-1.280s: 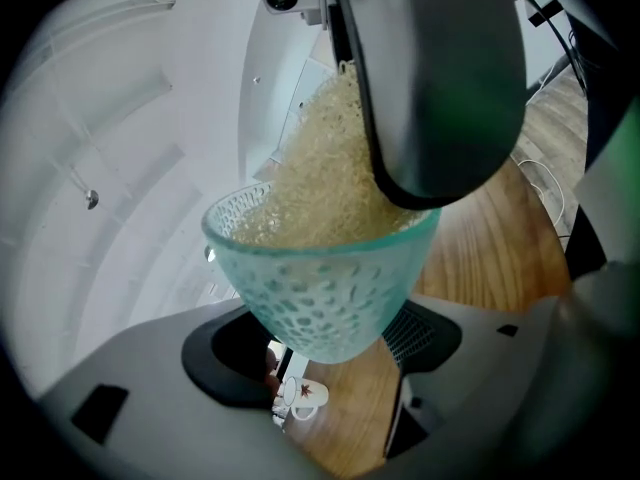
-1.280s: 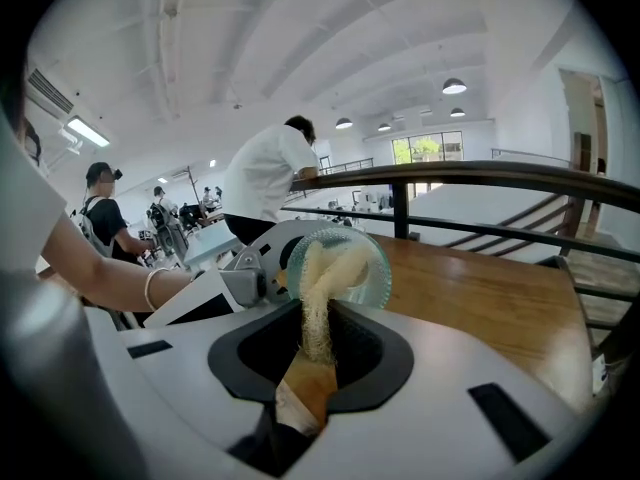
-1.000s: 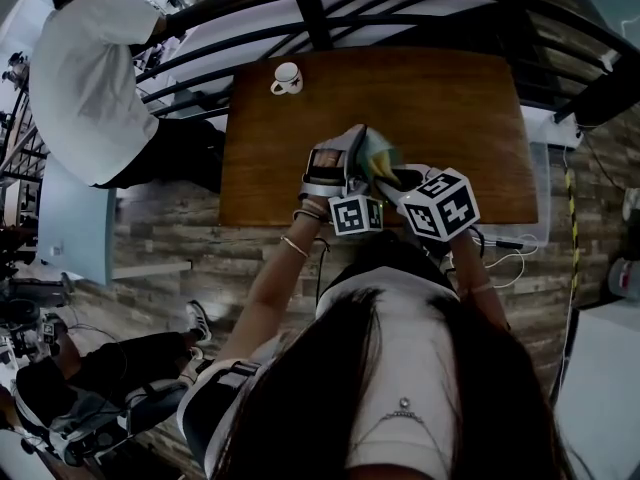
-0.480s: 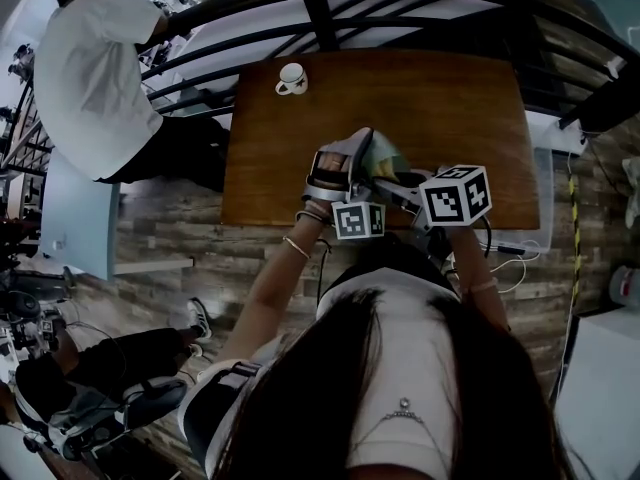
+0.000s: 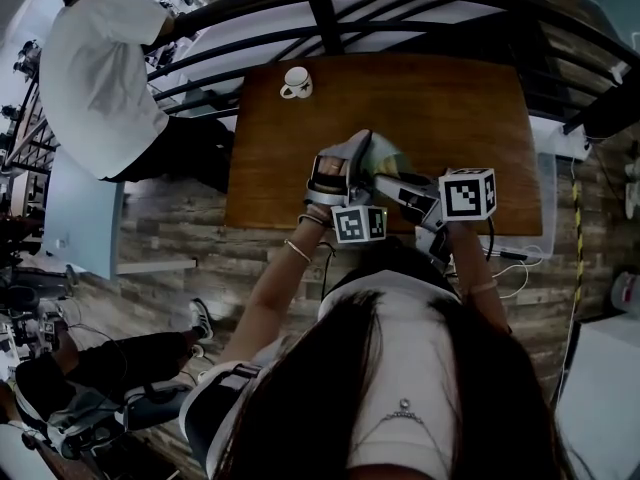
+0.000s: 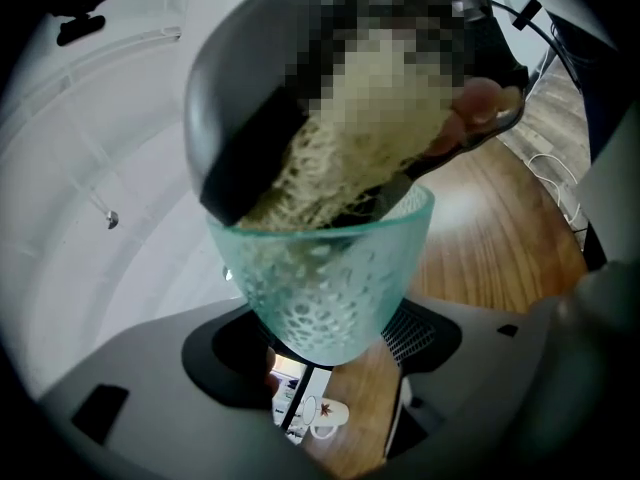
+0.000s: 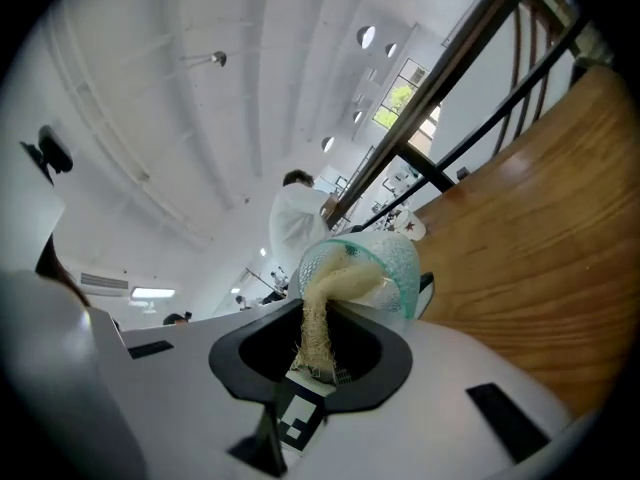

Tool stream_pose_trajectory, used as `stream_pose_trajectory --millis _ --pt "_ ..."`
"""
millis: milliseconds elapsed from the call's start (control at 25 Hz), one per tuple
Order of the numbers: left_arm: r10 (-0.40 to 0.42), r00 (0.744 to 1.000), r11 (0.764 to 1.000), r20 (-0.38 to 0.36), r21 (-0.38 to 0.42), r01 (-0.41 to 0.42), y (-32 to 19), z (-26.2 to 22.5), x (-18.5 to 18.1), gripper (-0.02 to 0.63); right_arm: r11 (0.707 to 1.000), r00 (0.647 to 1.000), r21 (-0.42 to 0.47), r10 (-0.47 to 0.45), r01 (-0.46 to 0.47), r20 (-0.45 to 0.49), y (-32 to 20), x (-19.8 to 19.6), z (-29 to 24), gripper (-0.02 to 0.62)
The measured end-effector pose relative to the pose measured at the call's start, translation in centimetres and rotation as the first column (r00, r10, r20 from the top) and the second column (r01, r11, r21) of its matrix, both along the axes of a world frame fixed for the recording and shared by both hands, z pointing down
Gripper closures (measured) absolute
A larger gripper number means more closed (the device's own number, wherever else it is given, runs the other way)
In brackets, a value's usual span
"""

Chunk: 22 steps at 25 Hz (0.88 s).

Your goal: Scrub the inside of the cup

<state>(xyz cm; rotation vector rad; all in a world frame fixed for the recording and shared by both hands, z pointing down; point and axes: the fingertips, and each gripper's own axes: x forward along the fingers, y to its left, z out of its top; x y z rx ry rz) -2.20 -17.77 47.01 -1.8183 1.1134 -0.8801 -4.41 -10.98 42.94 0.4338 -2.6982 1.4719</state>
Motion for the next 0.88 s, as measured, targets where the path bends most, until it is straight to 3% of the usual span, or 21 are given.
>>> stream_pose_trajectory --millis 200,640,880 --pt "-0.007 1.000 1.000 -0.027 0.011 0.007 -0.2 -0.3 -0.2 0.265 0.997 0.987 -0.073 0.032 -0.021 0.155 -0.6 -0.1 -1.5 0.514" --pt "-0.015 0.999 0.999 -0.051 0.029 0.017 -0.3 -0.8 -0.5 0.267 0.958 0.917 -0.283 0.155 -0.049 0.367 -1.7 0.7 -2.1 0.514" --pt "-0.021 0.998 0.999 -0.061 0.036 0.023 0.1 -1.0 -0.6 0.267 0.945 0.880 -0.325 0.186 -0.038 0.437 -1.8 1.3 -2.5 0.514"
